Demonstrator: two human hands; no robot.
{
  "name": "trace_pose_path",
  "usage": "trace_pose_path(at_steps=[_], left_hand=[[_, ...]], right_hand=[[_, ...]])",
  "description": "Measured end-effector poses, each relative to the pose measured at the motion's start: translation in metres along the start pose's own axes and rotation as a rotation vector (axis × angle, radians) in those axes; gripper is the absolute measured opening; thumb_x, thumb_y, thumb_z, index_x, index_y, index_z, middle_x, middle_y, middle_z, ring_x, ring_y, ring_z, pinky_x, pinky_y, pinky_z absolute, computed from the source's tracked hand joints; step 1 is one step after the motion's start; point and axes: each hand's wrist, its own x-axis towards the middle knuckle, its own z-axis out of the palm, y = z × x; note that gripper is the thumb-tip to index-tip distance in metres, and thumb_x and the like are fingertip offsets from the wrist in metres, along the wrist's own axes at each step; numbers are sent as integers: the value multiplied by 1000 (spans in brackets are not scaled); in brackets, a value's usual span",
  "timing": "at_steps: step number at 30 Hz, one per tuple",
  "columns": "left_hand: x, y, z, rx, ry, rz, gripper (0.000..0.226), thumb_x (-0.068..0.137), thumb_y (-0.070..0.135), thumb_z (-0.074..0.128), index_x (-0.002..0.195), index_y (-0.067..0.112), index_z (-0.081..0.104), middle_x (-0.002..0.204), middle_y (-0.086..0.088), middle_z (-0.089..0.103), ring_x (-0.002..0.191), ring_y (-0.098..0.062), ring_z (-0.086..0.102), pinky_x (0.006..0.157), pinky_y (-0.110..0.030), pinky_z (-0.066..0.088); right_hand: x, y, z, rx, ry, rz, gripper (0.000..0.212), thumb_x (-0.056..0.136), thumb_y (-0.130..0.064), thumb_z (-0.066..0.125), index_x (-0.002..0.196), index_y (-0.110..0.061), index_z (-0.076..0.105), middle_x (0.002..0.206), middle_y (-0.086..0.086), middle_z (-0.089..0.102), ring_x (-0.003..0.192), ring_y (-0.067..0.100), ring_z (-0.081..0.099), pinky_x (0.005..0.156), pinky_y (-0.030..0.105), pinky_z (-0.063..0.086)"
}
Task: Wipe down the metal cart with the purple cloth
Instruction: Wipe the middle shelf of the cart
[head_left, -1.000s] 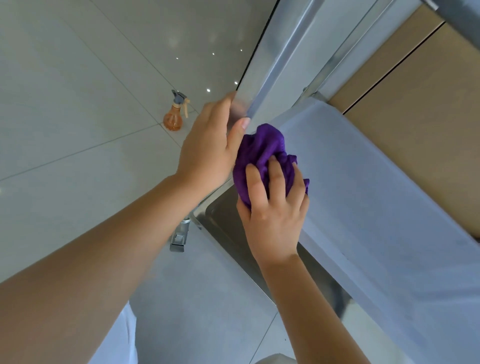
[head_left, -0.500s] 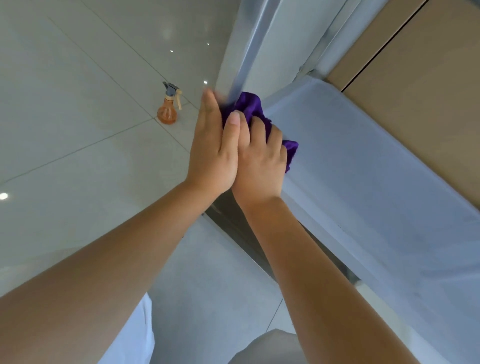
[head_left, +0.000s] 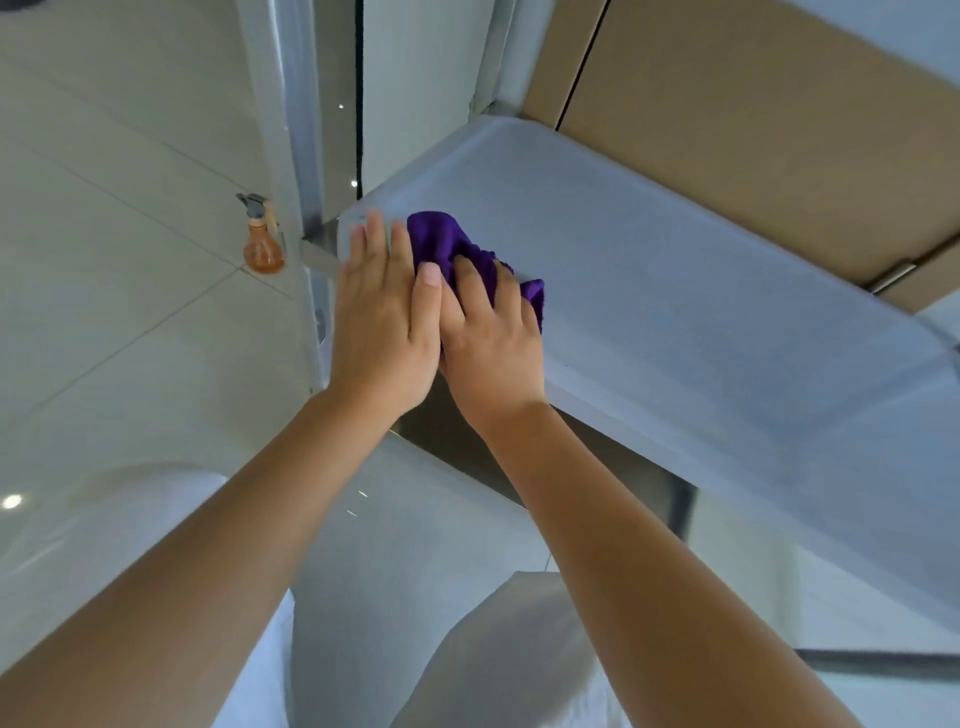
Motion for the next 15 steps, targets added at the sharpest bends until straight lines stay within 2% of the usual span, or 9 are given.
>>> trace_pose_path(at_steps=[5, 7, 9, 11, 13, 15], left_hand=[[-23, 17, 23, -182, -71, 21, 63, 92, 42, 13, 147, 13, 25, 153, -6, 26, 143, -19, 15, 117, -36, 11], [-31, 19, 30, -126, -49, 66, 63, 93, 44, 14, 142, 11, 35, 145, -12, 38, 138, -29, 26, 115, -38, 16], [-39, 26, 37, 2, -41, 136, 64, 92, 41, 13, 137, 7, 42, 134, -17, 49, 130, -37, 37, 112, -47, 17], [-46, 39, 46, 63, -70, 172, 63, 92, 39, 13, 135, 5, 45, 131, -16, 52, 129, -37, 39, 111, -50, 16], [-51, 53, 58, 77, -111, 219, 62, 93, 37, 14, 132, 4, 48, 125, -17, 57, 121, -38, 46, 109, -53, 21], [-57, 67, 70, 98, -160, 272, 62, 93, 37, 13, 131, 5, 50, 120, -16, 59, 116, -38, 49, 106, -54, 25]], right_hand=[[-31, 31, -14, -45, 8, 50, 67, 71, -30, 79, 123, -19, 37, 115, 10, 64, 101, 38, 61, 68, 43, 54], [-42, 42, -20, -52, 11, 51, 66, 73, -35, 77, 124, -21, 38, 115, 9, 64, 102, 37, 61, 69, 43, 53], [-55, 54, -28, -59, 12, 41, 65, 74, -37, 76, 125, -22, 38, 116, 9, 64, 102, 37, 61, 71, 42, 53], [-68, 68, -37, -74, 18, 55, 58, 79, -39, 70, 125, -21, 39, 115, 9, 64, 101, 36, 61, 71, 42, 54], [-80, 83, -46, -94, 21, 87, 46, 86, -43, 55, 123, -20, 41, 113, 9, 65, 100, 36, 61, 71, 41, 54], [-94, 97, -57, -117, 31, 107, 44, 88, -47, 46, 122, -19, 42, 111, 9, 66, 98, 35, 62, 71, 40, 54]])
